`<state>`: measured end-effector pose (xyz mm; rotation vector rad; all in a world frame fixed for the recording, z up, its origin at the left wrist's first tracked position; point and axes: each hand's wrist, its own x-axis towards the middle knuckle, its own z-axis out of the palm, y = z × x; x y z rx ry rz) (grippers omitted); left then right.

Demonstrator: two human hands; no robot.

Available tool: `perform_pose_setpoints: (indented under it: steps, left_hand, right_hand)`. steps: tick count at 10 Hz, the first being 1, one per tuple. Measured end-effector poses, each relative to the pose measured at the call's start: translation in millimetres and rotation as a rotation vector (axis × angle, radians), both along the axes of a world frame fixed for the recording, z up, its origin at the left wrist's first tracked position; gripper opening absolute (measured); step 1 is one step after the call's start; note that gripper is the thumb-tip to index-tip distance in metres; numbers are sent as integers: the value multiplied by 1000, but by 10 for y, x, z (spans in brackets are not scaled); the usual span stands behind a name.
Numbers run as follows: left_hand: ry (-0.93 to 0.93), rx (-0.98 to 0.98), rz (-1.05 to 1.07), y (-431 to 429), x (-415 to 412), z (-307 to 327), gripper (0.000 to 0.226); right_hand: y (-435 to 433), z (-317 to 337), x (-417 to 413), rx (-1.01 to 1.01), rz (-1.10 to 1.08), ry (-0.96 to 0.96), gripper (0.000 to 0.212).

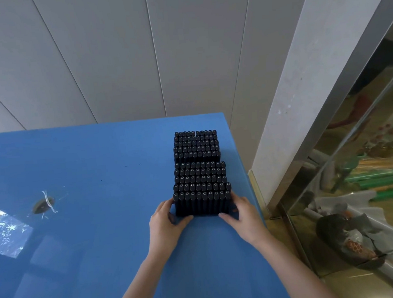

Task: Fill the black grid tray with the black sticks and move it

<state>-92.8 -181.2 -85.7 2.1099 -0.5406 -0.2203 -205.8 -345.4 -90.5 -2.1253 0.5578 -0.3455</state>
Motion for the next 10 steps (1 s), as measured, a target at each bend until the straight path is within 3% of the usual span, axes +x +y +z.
perform_pose_setpoints:
  steps: [7, 9, 10]
  left_hand:
    - [-5, 6, 63, -56, 56, 13, 43]
    - [12, -44, 31, -34, 58, -62, 59]
    - [94, -110, 12, 44, 62, -56, 58]
  right_hand:
    - [-53, -26, 108, 33, 29, 36, 64]
    - [-19, -27, 133, 82, -81, -65, 59]
    - [-4, -51, 141, 116, -132, -9, 67]
